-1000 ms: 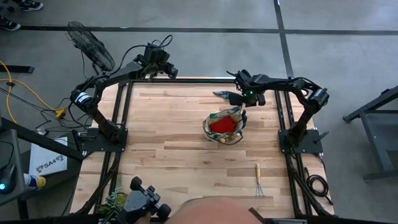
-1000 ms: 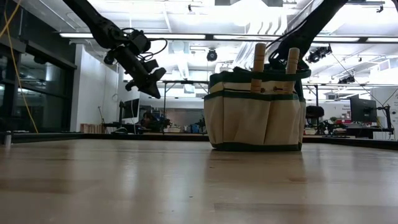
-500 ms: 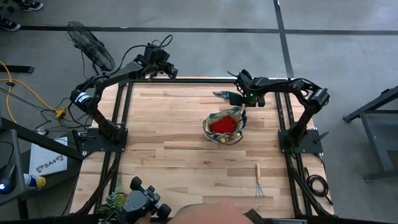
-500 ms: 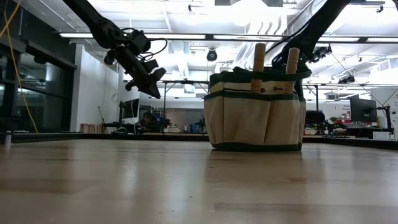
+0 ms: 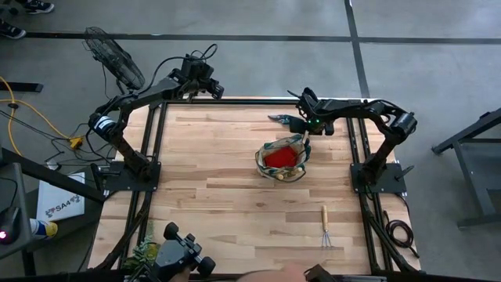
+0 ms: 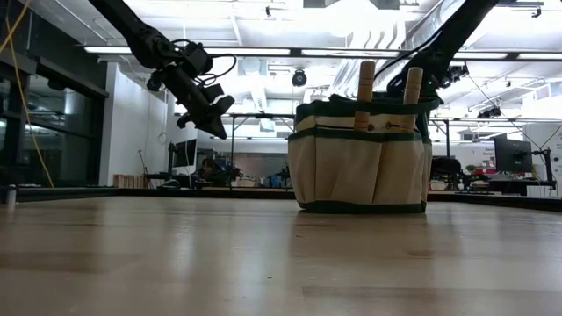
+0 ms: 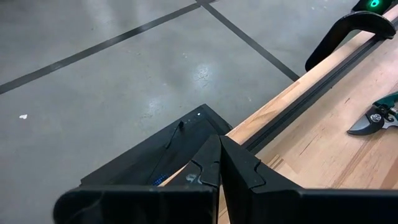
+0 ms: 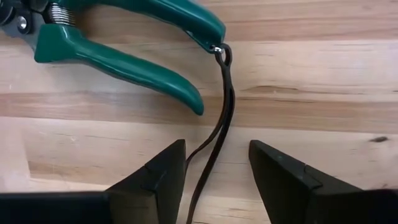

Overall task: Pick & Place Garden tools in Gardening bag
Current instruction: Put the shear scissor into the gardening bag

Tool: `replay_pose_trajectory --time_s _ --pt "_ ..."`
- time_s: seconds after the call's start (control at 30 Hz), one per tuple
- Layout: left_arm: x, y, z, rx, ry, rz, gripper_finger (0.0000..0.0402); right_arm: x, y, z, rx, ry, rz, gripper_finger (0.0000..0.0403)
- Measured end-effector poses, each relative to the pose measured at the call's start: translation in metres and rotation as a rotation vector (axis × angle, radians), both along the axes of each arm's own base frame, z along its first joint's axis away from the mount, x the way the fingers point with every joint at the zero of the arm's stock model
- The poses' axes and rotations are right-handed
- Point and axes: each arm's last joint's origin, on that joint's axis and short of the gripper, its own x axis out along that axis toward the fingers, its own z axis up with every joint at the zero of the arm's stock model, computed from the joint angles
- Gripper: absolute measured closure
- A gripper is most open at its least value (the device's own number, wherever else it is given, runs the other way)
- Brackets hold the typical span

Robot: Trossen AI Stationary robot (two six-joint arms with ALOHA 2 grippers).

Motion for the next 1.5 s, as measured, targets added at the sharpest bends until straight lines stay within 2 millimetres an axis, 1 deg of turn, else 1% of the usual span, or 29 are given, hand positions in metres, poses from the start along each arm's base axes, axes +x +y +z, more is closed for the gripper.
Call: replay_pose_trajectory --time_s 0.07,0.17,0.37,0.5,0.57,0.67,0.8,0.9,1.0,1.13,1.5 --pt "0.0 0.0 0.0 0.0 0.0 0.0 0.0402 0.0 0.0 0.0 0.0 0.001 0.001 0.0241" --pt "0.0 0.0 0.0 0.0 0.0 0.0 0.0402 0.0 0.0 -0.002 0.002 0.011 0.01 0.0267" --pt "0.0 0.0 0.0 0.0 0.0 0.0 0.0402 0.0 0.001 -0.014 0.04 0.06 0.077 0.0325" --pt "0.0 0.0 0.0 -0.002 0.001 0.001 0.0402 -0.001 0.0 -0.014 0.037 0.075 0.126 0.0362" --pt "0.0 0.0 0.0 -0.002 0.001 0.001 0.0402 -0.004 -0.001 -0.014 0.047 0.065 0.138 0.0386" --pt "0.0 0.0 0.0 -0.002 0.001 0.001 0.0402 -0.007 -0.003 -0.012 0.051 0.053 0.153 0.0397" --pt "0.0 0.0 0.0 -0.003 0.0 0.001 0.0402 -0.012 -0.006 -0.007 0.062 0.014 0.179 0.0398" --pt "0.0 0.0 0.0 -0.004 0.0 0.001 0.0402 -0.014 -0.006 0.002 0.044 -0.01 0.192 0.0399" --pt "0.0 0.0 0.0 -0.004 -0.001 0.001 0.0402 -0.017 -0.001 0.011 0.051 -0.041 0.206 0.0399" --pt "0.0 0.0 0.0 -0.01 -0.009 -0.015 0.0402 -0.018 0.001 0.032 -0.007 -0.114 0.217 0.0399" --pt "0.002 -0.001 0.001 -0.025 -0.046 -0.071 0.0402 -0.032 0.014 0.088 -0.197 -0.221 0.209 0.0399"
